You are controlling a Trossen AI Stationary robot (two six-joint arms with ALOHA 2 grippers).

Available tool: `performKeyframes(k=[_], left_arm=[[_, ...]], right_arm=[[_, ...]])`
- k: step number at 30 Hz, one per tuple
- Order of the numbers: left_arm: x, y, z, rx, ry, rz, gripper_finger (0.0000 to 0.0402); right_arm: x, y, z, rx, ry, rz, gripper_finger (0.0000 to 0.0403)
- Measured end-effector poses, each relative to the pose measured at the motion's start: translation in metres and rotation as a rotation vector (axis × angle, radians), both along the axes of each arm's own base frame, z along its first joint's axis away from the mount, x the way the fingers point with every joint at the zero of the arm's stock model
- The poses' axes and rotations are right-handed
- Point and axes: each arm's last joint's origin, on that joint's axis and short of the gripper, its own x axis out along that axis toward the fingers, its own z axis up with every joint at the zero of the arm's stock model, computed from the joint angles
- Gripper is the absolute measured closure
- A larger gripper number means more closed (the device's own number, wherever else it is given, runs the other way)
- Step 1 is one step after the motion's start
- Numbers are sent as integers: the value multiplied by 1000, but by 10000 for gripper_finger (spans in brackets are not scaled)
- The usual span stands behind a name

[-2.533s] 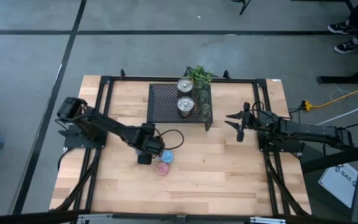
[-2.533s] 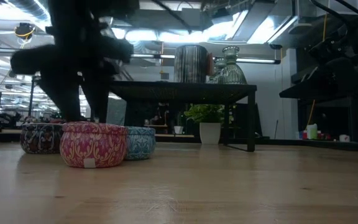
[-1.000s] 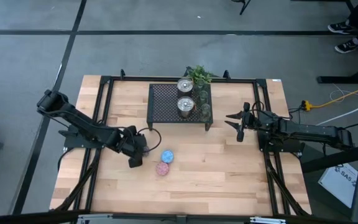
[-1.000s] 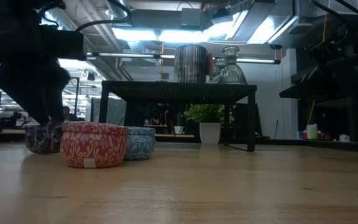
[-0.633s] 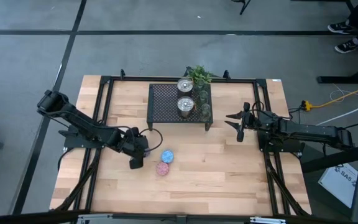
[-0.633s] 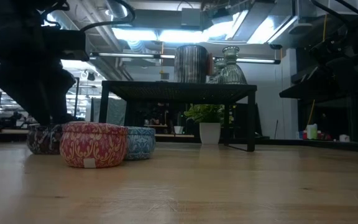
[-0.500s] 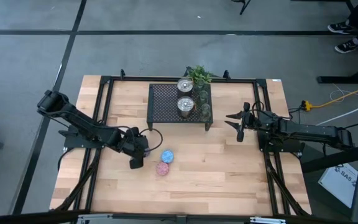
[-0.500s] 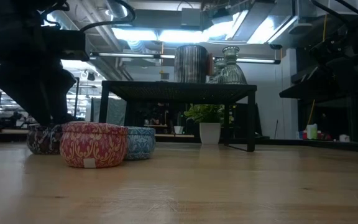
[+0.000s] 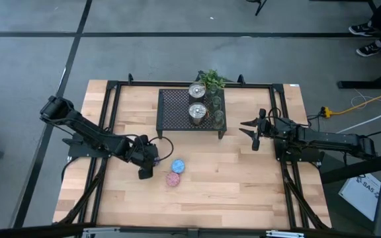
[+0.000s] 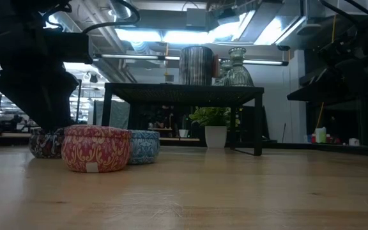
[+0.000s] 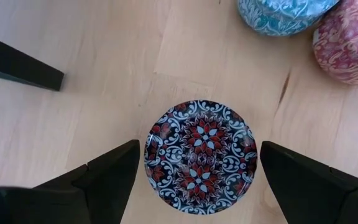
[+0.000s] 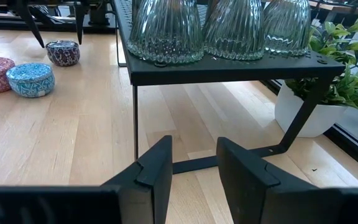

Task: Pick & Place candle stick holders
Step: Put the red patterned scented candle on the shelf

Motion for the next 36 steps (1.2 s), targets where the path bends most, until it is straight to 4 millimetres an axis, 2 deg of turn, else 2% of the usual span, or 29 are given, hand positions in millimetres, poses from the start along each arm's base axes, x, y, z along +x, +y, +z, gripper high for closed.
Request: performKeyframes(k=[11, 23, 29, 36], left_arm=[[11, -5, -28, 18, 89, -15, 70], [12, -5, -27, 38, 65, -24, 72], [14, -1, -27, -1, 77, -14, 107], [16, 1, -25, -26, 83, -19, 110]], right_arm=[[0, 0, 0, 0, 0, 0, 274], [0, 0, 0, 0, 0, 0, 274], [0, 0, 0, 0, 0, 0, 274], [0, 0, 0, 0, 0, 0, 274]])
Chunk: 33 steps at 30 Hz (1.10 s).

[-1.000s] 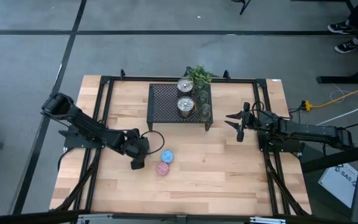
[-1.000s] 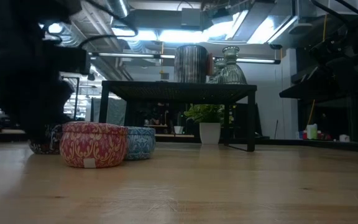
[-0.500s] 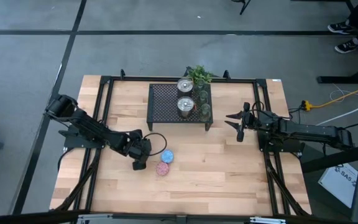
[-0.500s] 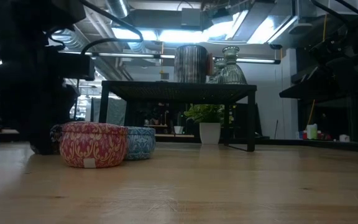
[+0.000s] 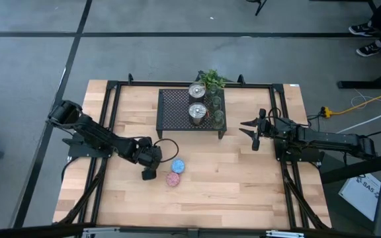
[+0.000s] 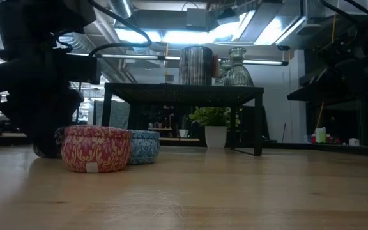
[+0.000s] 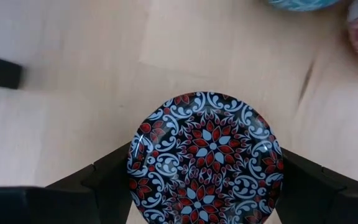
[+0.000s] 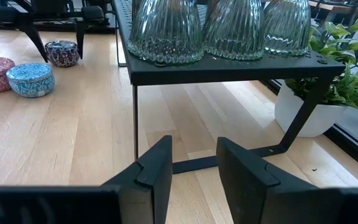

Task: Pick & Place candle stick holders
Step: Put the red patterned scented candle on the shelf

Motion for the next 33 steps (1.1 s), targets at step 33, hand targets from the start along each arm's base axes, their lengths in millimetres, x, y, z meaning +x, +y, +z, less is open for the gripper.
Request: performKeyframes(k=[33], left_arm=[[34, -14, 159, -11, -426, -372, 108]], right_arm=[[0, 0, 0, 0, 0, 0, 275]])
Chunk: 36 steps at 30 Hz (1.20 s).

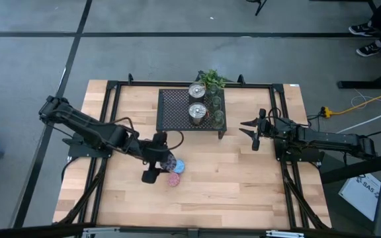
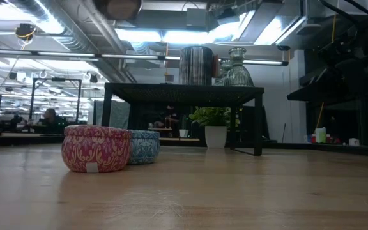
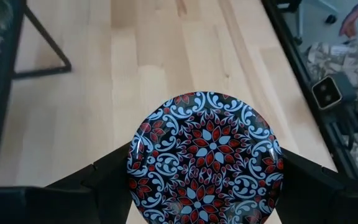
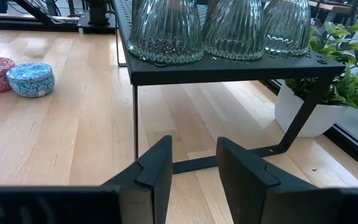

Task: Pick & Place candle stick holders
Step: Put the red patterned scented candle on the shelf

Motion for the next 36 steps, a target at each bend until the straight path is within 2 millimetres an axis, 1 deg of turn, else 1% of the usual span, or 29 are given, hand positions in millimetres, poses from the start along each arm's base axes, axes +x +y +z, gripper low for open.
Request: performKeyframes(k=[6, 12, 17, 23, 30, 36], left_arm=[[4, 12, 16, 11, -10, 34, 107], [10, 35, 20, 74, -27, 44, 107], [14, 63, 19, 93, -11, 61, 107], [13, 102, 16, 146, 32, 146, 107], [9, 145, 15, 151, 46, 301, 107], [2, 179, 12, 145, 72, 444, 107]], right_arm=[[0, 0, 0, 0, 0, 0, 275], [0, 0, 0, 0, 0, 0, 275], [0, 0, 0, 0, 0, 0, 275], [0, 0, 0, 0, 0, 0, 275], [0, 0, 0, 0, 0, 0, 275], [0, 0, 0, 0, 0, 0, 275]])
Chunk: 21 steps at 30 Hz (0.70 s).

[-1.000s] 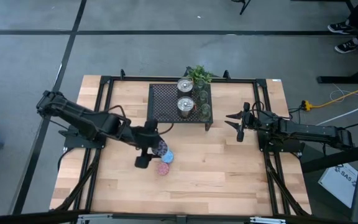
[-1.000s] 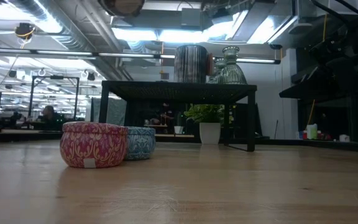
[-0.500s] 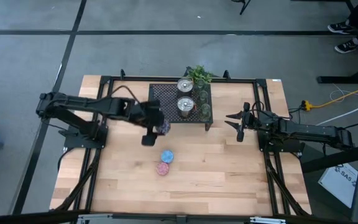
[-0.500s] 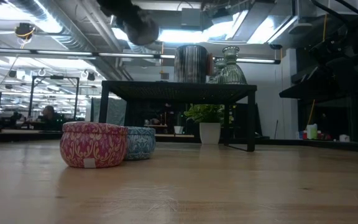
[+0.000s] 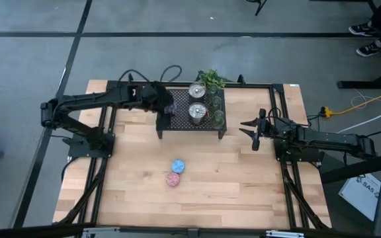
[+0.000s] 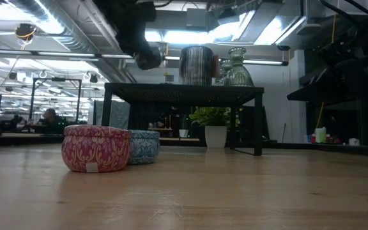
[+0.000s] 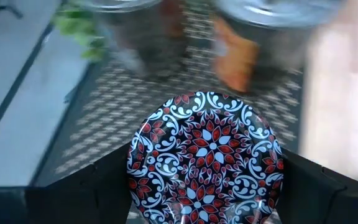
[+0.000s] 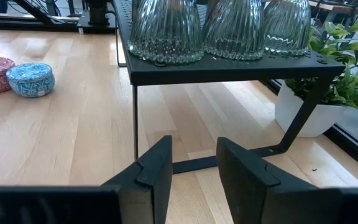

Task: Pick & Place candle stick holders
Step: Put the red patterned scented candle on the shelf

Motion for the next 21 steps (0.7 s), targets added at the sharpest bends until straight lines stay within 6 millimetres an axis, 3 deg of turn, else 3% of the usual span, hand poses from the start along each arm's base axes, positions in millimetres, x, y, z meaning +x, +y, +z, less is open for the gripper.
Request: performKeyframes(k=[5, 11, 21], left_arm=[[-5, 24, -3, -10, -2, 96, 107], [7, 43, -10, -36, -10, 124, 107], [26, 69, -4, -84, 151, 279, 107]], right_arm=[[0, 0, 0, 0, 0, 0, 275], [0, 0, 0, 0, 0, 1, 275], [0, 0, 0, 0, 0, 0, 274]])
